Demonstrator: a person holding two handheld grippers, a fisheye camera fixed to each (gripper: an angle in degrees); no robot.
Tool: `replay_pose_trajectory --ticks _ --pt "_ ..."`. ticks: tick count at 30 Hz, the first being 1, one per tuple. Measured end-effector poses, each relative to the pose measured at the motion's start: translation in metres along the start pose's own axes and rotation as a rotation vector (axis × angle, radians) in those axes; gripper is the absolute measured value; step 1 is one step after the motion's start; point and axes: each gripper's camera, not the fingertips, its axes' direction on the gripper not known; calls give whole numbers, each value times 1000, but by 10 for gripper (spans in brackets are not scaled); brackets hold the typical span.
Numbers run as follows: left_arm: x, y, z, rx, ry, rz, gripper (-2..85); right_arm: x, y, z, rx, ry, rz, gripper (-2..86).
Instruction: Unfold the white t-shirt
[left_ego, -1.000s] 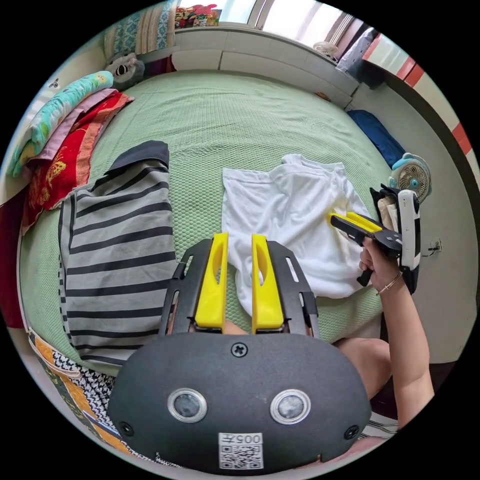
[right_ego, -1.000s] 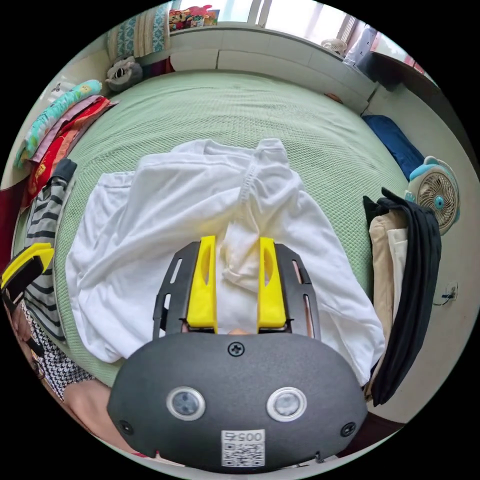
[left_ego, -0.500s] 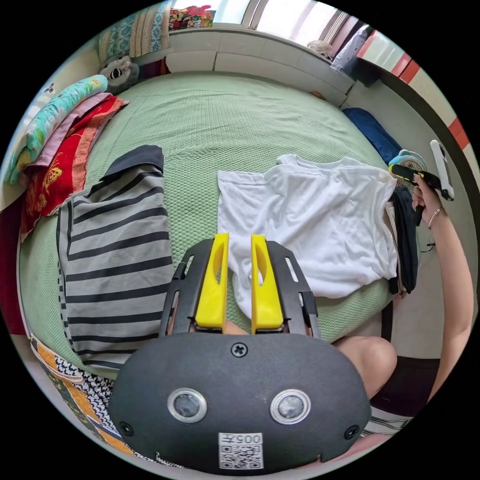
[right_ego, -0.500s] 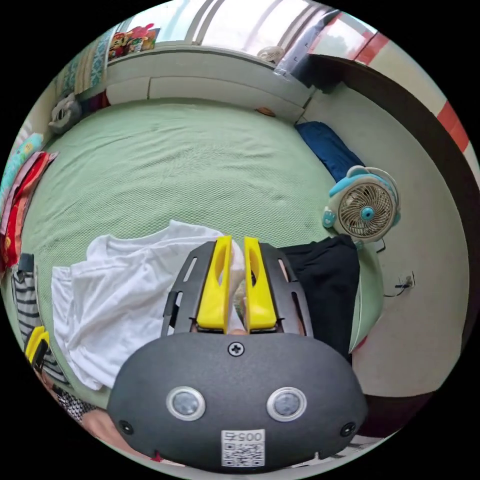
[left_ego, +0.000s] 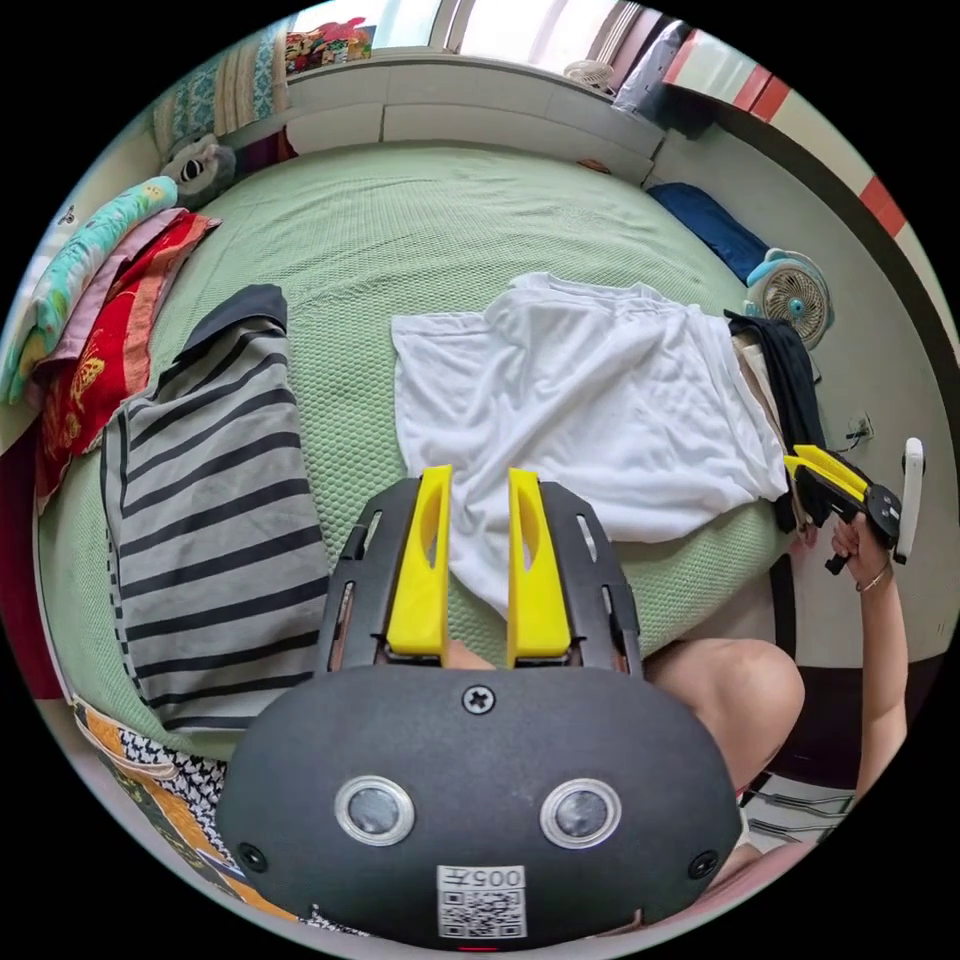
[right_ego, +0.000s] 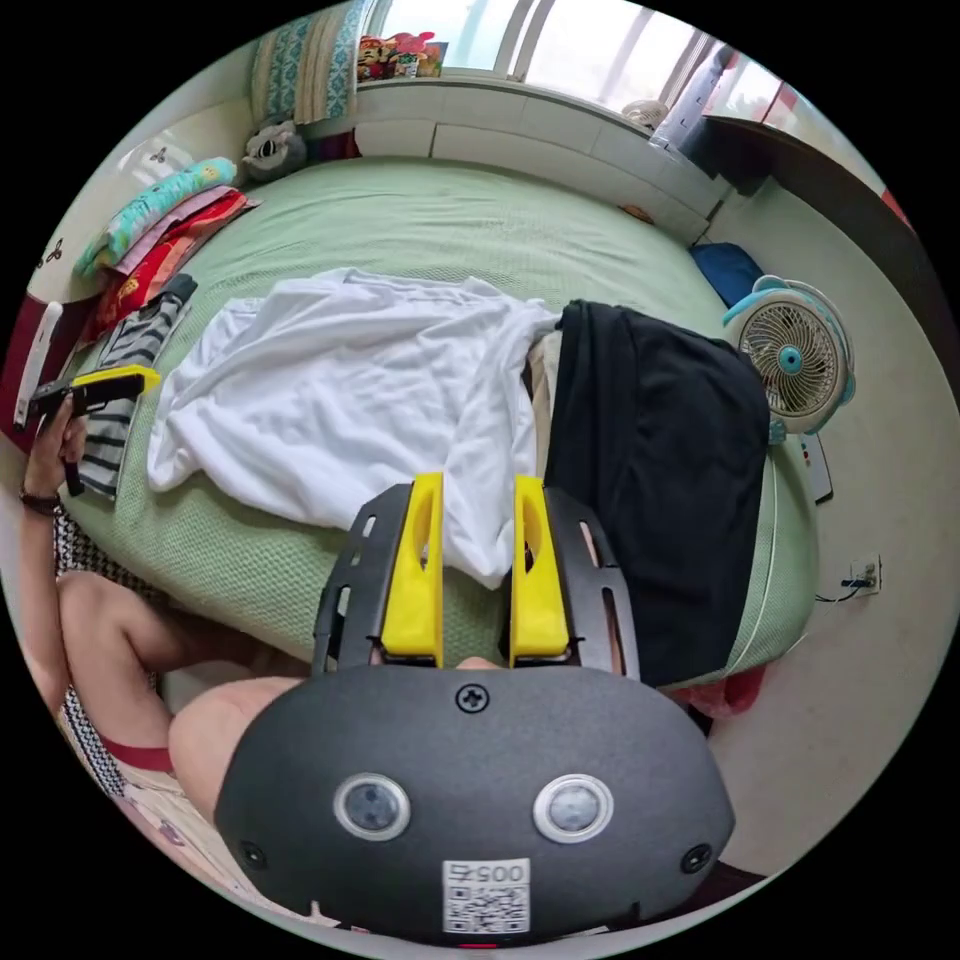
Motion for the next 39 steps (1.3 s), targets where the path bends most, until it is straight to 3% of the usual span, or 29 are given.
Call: replay_pose_trajectory --ticks 7,14,22,35,39 --pt "30 32 10 -89 -30 45 94 9 68 -23 -2 -6 -73 78" --pt "51 52 -45 -33 -18 109 106 17 101 -41 16 -107 -62 94" --pt "67 85 13 -166 -12 136 115 26 127 -43 -4 -131 -41 95" --pt "75 83 53 -181 -30 99 129 39 111 -59 85 50 -131 73" --pt "74 87 39 -142 -45 103 50 43 88 -34 -3 111 -123 61"
